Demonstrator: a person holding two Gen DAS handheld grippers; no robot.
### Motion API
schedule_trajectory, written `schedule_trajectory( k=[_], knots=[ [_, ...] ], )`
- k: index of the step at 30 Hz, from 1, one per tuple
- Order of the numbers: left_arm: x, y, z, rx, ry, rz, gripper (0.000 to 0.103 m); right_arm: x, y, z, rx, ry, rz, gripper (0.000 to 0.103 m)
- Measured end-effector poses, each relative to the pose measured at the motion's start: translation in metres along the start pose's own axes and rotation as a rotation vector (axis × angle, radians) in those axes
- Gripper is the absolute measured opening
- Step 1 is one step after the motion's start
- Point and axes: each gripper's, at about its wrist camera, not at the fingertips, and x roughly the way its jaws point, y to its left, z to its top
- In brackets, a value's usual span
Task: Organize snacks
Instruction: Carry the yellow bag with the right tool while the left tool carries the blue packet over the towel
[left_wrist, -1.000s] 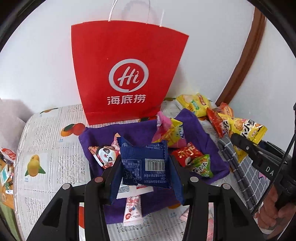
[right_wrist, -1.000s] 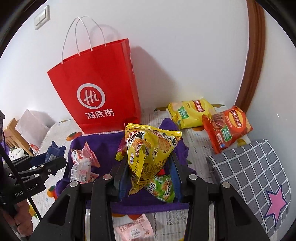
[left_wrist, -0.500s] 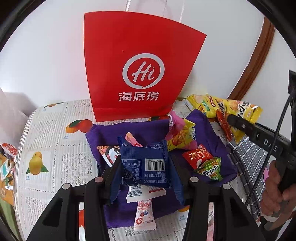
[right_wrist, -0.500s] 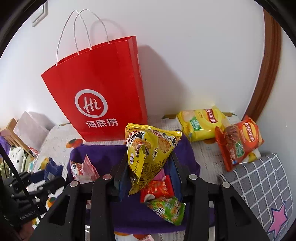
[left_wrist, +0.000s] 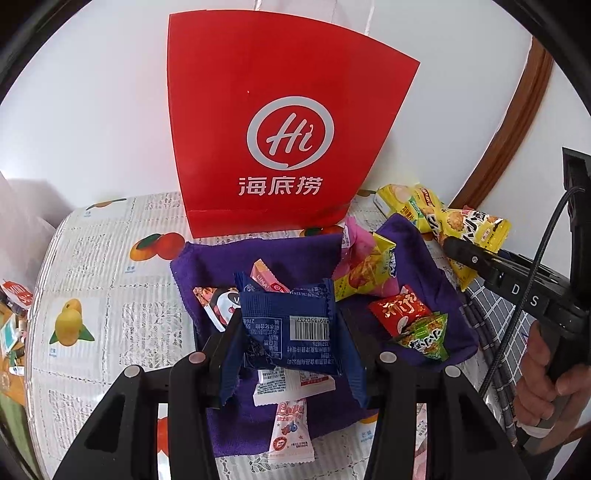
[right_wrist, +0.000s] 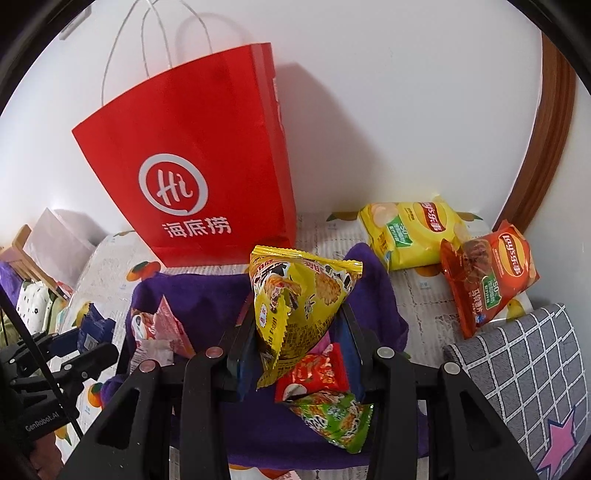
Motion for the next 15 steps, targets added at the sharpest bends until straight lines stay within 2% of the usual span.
schedule_trajectory(
  k=[8, 15],
  knots=[
    [0.003, 0.009, 0.003, -0.024, 0.001, 0.008, 0.046, 0.004, -0.013, 0.001, 0.043, 0.024, 0.032, 0.041],
    [0.007, 0.012, 0.003, -0.045, 0.021, -0.009, 0.046, 0.014, -0.008, -0.002, 0.024, 0.064, 0.061, 0.041]
  ],
)
